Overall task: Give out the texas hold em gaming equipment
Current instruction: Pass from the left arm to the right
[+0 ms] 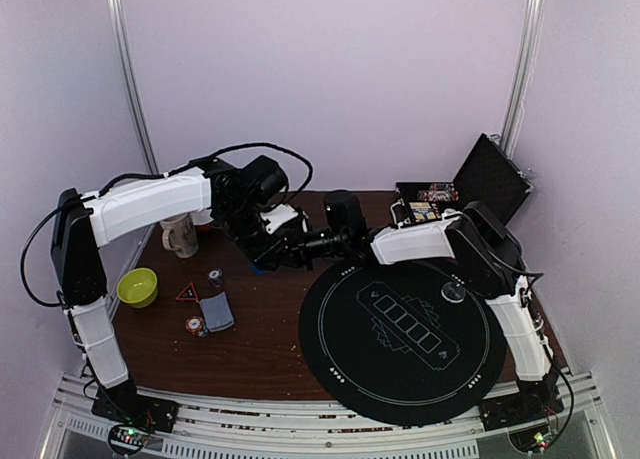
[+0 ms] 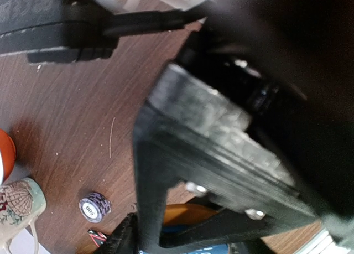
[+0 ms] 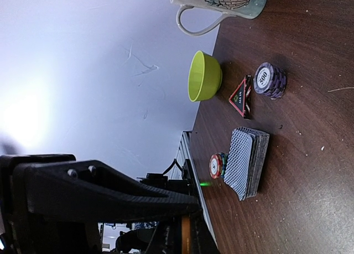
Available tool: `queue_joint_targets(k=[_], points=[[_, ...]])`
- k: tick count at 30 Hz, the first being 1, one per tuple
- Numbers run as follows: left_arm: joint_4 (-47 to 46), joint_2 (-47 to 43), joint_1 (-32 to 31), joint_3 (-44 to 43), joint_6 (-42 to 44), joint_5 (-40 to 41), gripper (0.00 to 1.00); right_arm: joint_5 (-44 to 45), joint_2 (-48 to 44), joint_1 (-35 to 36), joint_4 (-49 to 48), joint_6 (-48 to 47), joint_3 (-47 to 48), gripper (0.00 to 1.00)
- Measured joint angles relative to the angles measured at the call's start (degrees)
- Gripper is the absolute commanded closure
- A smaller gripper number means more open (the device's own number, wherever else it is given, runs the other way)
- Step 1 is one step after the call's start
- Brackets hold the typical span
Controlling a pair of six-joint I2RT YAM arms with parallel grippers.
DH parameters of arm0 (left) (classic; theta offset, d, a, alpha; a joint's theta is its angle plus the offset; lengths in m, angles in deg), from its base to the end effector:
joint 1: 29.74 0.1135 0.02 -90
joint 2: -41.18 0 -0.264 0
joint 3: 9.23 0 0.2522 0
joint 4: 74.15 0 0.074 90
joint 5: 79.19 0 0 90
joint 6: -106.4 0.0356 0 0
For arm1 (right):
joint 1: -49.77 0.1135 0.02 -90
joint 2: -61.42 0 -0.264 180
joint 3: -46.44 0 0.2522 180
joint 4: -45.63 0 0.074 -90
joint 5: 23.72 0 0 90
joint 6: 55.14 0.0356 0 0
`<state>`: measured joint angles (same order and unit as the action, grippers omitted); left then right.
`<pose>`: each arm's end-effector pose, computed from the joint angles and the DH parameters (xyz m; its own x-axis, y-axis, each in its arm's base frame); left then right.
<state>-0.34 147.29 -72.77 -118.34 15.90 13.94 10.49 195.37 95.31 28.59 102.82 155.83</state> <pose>0.2799 -0.2586 0.2769 -0.6962 0.6380 -0.3291 0.6622 0.7477 0.0487 0.3473 0.3959 0.1864 -0.9386 -0.2124 -0.2717 -0.2811 0.0148 0.9596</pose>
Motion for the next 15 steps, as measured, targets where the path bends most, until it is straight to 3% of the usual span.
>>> queue_joint_targets(k=[3, 5, 13, 15], points=[[-0.83, -0.04, 0.15, -0.09, -0.04, -1.40, 0.08, -0.13, -0.02, -0.26, -0.46, -0.55, -0.55, 1.00], [-2.25, -0.39, 0.24, -0.17, -0.33, -2.97, 0.02, -0.09, -0.02, -0.70, -0.17, -1.11, -1.46, 1.00], [-12.37, -7.76, 0.70, 1.95, -2.51, -11.04, 0.02, 0.79, -1.90, -3.54, 7.28, -7.67, -2.58, 1.00], [-16.35, -11.37, 2.08, 4.81, -4.33, -13.90, 0.09, 1.16, -3.30, -4.52, 9.88, -10.32, -2.54, 1.00]])
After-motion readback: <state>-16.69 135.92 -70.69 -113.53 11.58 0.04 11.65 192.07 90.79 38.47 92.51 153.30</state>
